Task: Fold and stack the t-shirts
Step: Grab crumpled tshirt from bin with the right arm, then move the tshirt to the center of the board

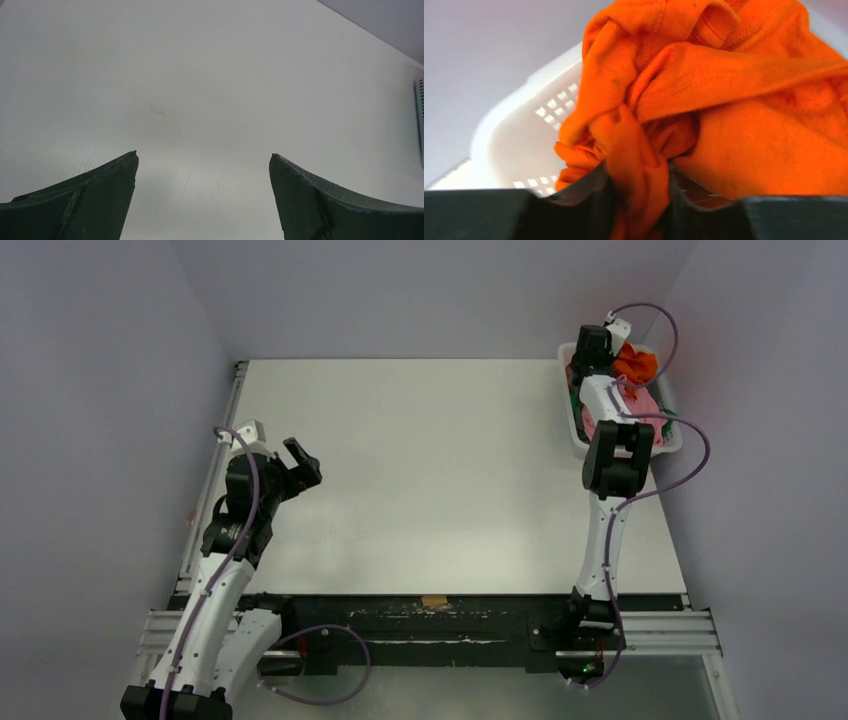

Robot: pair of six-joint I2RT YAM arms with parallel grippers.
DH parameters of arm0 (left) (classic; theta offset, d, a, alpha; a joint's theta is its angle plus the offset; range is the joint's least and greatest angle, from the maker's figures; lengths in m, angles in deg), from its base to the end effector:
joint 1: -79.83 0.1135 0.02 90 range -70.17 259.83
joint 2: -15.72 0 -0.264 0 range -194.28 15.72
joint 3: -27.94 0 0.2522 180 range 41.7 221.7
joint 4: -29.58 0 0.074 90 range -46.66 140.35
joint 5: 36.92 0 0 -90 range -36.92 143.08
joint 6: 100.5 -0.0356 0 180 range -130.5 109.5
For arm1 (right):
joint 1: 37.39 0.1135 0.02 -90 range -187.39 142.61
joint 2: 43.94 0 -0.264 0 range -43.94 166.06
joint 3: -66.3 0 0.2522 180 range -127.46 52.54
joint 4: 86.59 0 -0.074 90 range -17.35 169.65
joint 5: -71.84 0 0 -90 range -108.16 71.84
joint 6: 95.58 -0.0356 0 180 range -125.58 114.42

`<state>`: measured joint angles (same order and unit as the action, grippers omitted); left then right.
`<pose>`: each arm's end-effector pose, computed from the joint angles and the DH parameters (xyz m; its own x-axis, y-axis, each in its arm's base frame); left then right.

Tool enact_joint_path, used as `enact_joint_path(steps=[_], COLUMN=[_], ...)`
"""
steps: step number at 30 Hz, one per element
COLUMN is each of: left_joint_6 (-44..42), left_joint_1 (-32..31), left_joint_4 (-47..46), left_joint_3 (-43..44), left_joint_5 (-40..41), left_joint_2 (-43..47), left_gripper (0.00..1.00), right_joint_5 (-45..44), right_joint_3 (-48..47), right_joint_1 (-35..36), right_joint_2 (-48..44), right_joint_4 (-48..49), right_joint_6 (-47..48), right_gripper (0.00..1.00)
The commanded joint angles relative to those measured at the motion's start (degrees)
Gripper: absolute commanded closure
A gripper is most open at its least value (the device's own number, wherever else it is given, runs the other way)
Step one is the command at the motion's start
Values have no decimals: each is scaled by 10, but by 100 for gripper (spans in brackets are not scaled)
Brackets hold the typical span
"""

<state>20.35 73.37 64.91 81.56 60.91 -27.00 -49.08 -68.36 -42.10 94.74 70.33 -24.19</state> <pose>0.1726 -0.0147 0.2951 -0.3468 -0.4720 -0.8105 -0.2209 0.8810 -0.4185 0.5595 -0.0645 0.2225 -0.2623 0.2963 -0.9184 0.6437 0.7627 0.0623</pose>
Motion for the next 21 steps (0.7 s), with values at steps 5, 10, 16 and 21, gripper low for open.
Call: enact_joint_path(steps=[5, 10, 16, 21], left_joint_6=[-4, 1, 11, 18], left_joint_1=[-1, -1, -1, -1], left_joint_4=[-31, -29, -17, -8], left_joint_3=[25, 22, 18, 11], left_joint_5=[-19, -26, -32, -53], left_joint_2=[-10, 0, 27, 56], left_gripper=[0, 0, 0, 0], right_joint_5=[61, 149, 243, 406], right_joint_3=[6, 68, 54, -27], right_joint_1=[0, 6, 41, 113], right_joint_2=[-90, -196, -290, -326], right_joint_4=[83, 109, 75, -28], right_joint_6=[-35, -67, -38, -21], right_gripper=[100, 100, 100, 100])
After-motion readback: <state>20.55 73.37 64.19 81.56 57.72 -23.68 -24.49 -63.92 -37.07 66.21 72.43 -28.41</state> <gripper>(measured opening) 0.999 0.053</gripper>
